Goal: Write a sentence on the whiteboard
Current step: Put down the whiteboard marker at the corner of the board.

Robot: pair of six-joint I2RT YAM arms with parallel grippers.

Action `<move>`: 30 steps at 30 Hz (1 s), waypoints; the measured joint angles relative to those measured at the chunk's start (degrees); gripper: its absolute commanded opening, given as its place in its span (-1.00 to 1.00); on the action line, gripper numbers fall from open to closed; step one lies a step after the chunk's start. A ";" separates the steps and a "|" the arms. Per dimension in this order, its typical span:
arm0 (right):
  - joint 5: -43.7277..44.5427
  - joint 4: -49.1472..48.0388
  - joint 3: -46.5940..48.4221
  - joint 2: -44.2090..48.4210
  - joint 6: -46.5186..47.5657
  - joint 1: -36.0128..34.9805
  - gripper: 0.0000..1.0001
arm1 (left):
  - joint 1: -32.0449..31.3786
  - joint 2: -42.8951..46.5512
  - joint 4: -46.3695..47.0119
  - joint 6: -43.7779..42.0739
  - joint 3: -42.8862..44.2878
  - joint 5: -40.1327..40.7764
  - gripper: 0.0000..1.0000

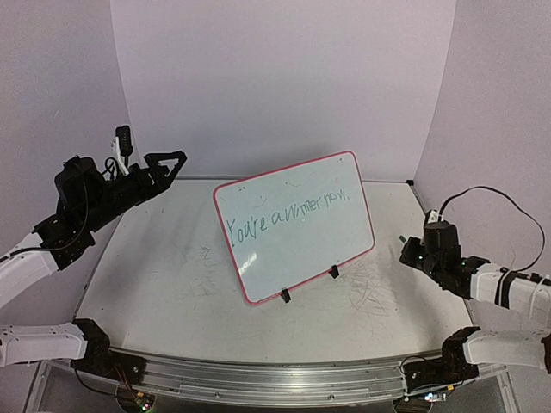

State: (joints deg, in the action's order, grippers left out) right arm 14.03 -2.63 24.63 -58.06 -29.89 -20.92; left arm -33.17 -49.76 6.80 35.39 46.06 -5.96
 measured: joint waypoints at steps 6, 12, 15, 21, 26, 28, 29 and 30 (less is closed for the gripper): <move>-4.18 -2.15 -2.17 -3.02 -7.21 2.71 -0.83 | 0.00 0.96 -0.61 -0.91 0.00 0.17 0.99; -7.39 -4.27 -6.22 -6.28 -12.41 3.27 -0.78 | 0.00 5.44 -0.36 -2.33 0.00 2.49 0.99; -8.40 -5.04 -7.11 -7.93 -14.33 3.27 -0.68 | 0.00 6.91 -0.16 -3.02 0.01 3.50 0.99; -9.39 -5.51 -7.16 -8.57 -16.70 3.29 -0.26 | 0.00 6.62 -0.26 -4.30 0.89 4.09 0.99; -8.78 -1.63 -7.12 -4.24 -17.54 3.27 0.01 | 0.00 6.23 -0.29 -5.70 2.01 4.39 0.99; -7.93 1.31 -6.67 -0.70 -17.38 3.28 0.07 | 0.00 6.07 -0.36 -6.50 2.48 4.60 0.99; -7.40 3.10 -6.14 1.29 -17.26 3.30 0.12 | 0.00 5.86 -0.36 -7.06 2.87 4.65 0.99; -6.84 5.17 -5.29 3.48 -17.03 3.30 0.22 | 0.00 5.63 -0.45 -7.53 3.34 4.77 0.99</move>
State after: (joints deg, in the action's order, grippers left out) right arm 7.19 2.54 19.34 -54.58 -46.92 -17.63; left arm -33.17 -44.13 6.36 27.86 49.40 -1.19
